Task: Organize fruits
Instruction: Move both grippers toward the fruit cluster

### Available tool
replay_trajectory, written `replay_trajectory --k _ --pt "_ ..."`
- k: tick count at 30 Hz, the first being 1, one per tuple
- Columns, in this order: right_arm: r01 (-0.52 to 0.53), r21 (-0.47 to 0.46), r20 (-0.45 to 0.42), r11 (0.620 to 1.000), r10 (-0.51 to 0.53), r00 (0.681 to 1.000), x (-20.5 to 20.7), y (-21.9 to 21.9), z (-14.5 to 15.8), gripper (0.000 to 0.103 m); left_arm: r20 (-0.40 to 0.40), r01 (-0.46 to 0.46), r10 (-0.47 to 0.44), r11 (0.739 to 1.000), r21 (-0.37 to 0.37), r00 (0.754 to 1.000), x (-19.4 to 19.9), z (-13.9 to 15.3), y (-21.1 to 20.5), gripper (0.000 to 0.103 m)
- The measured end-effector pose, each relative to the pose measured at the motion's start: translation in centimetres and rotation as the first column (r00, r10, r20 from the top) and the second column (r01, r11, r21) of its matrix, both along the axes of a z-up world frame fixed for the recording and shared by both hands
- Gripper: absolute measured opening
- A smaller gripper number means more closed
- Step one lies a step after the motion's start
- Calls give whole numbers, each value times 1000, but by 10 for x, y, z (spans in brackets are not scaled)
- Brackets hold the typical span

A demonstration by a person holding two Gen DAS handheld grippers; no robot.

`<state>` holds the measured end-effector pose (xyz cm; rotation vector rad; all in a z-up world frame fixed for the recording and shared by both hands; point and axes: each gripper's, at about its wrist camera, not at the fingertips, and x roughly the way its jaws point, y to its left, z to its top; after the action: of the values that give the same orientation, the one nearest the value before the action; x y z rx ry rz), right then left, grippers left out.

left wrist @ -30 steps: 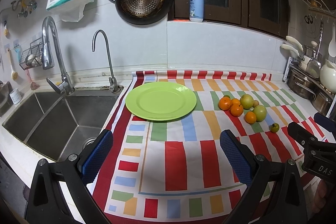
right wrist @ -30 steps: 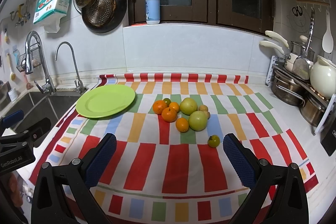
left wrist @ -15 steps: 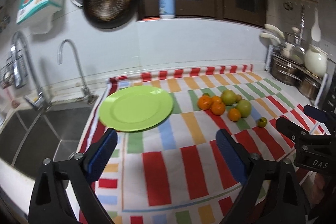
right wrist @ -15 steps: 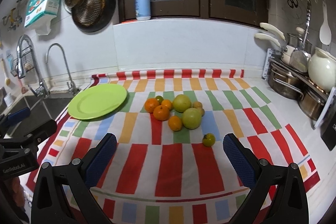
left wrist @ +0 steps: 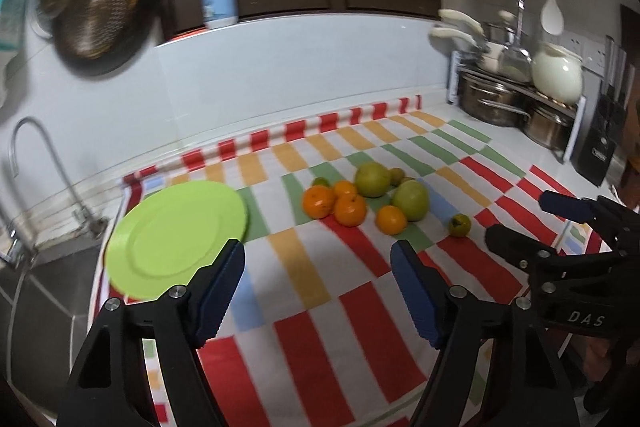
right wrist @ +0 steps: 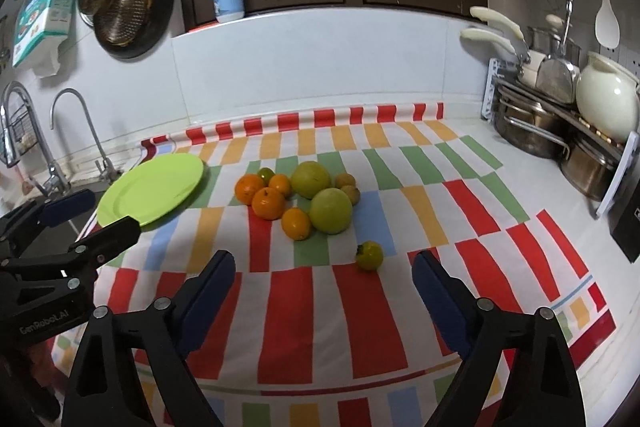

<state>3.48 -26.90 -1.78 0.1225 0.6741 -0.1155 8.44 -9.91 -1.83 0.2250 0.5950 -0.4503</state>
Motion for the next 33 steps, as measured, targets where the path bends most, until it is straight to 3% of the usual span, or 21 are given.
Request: replay_trajectory --k 5,14,23,33 --pt "10 9 -25 1000 -10 1000 13 -10 -10 85 -7 86 -86 996 13 996 14 -8 -20 67" --pt "13 34 -103 999 -10 995 42 -24 -36 72 -100 201 -196 978 52 976 47 -36 -51 52" --pt "40 80 -190 996 -24 981 63 -40 -64 61 -175 282 -268 957 61 947 77 -61 -79 48" --pt "52 109 -208 993 -28 978 71 -49 -74 50 -222 361 -338 930 70 915 93 -77 -103 44"
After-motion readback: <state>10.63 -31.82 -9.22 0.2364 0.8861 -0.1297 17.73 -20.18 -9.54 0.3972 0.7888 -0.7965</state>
